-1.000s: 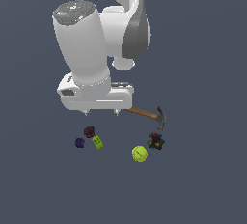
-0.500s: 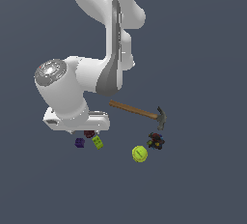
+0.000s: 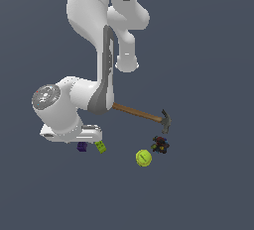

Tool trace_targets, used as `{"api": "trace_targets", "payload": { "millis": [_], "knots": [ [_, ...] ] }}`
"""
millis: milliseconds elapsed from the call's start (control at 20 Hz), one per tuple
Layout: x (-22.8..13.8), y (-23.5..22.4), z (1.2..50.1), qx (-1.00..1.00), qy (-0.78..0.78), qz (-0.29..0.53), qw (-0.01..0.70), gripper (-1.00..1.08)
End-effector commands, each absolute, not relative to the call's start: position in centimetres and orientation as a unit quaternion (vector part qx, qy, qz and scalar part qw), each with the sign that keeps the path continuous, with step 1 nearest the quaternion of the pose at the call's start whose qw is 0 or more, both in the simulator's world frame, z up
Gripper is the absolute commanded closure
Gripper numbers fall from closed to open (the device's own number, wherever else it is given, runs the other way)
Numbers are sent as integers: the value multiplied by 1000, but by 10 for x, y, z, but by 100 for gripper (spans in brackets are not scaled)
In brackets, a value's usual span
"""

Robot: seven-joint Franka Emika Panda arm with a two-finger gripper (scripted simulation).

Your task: Pick up a designated object from a clutter of objects.

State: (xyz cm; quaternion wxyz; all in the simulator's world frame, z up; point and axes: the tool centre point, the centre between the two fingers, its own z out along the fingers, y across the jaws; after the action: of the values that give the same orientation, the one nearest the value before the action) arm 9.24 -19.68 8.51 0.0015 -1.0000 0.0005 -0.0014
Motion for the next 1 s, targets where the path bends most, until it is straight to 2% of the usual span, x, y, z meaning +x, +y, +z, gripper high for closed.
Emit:
{"api": "trace_targets", "payload": {
  "millis": [0,450,950],
  "knots": [
    [92,-203,77,-1000,-1,-1,0,-92],
    [91,-205,67,-1000,0,0,0,-92],
    [90,-206,24,-1000,-1,0,0,-92]
  ]
}}
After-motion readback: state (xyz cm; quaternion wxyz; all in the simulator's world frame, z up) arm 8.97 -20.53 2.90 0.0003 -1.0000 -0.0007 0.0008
